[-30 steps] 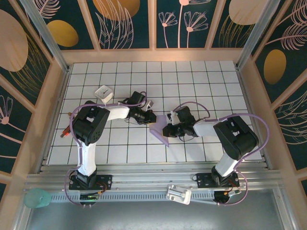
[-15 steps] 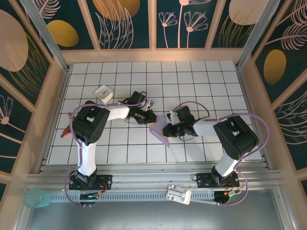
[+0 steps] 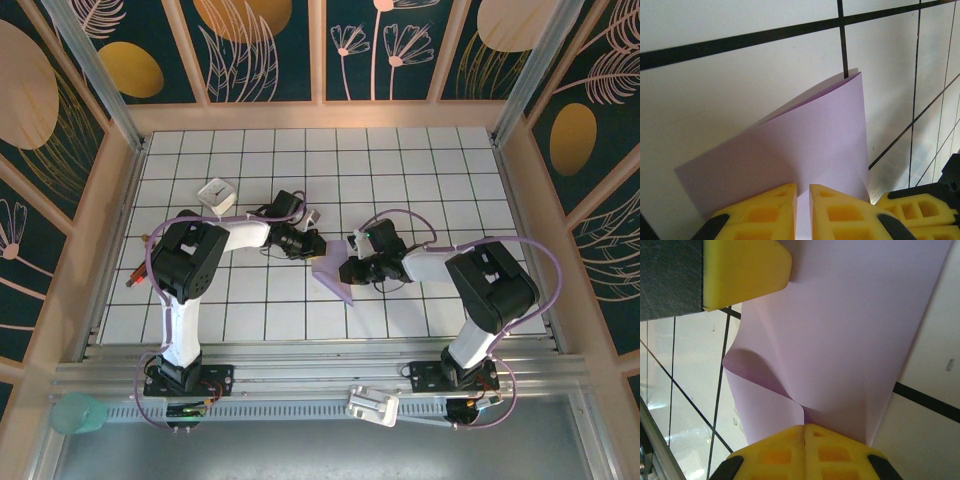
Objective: Fold a paper plane with a square sheet of paper (pick it up from the middle)
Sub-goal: Third fold the triangle at the center of the table.
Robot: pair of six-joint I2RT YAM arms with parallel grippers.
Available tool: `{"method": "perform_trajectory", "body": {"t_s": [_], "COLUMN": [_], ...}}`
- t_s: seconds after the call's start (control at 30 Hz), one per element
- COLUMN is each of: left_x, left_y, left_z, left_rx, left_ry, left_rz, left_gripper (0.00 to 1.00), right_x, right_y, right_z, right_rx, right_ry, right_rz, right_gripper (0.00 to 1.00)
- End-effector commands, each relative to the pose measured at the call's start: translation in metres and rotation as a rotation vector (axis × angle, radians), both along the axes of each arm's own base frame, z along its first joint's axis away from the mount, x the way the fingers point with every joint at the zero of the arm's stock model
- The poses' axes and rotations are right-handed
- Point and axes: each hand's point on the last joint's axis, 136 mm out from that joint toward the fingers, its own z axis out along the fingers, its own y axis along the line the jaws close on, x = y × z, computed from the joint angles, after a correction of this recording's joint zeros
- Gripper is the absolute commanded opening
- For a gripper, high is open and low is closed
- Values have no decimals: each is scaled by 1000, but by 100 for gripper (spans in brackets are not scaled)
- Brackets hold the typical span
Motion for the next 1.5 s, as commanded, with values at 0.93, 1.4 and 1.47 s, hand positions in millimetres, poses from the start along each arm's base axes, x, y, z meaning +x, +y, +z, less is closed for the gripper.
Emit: {"method": "perform_trajectory", "body": {"t_s": [0.93, 1.4, 1.47], "left_x": [8, -61, -75], "left_y": [-15, -15, -19], "left_z": [25, 66, 66], "left_rx": [-39, -172, -205], "left_ry": [-9, -64, -59], "left_rz": [20, 126, 130], "left_gripper": [26, 1, 0], "right_x": [-10, -11, -12], "right_y": [-18, -24, -24], "right_z": [-21, -26, -27], "right_rx": [-81, -109, -111], "right_ry": [35, 51, 59], "right_rz": [-52, -89, -96], "right_gripper": [2, 0, 0]}}
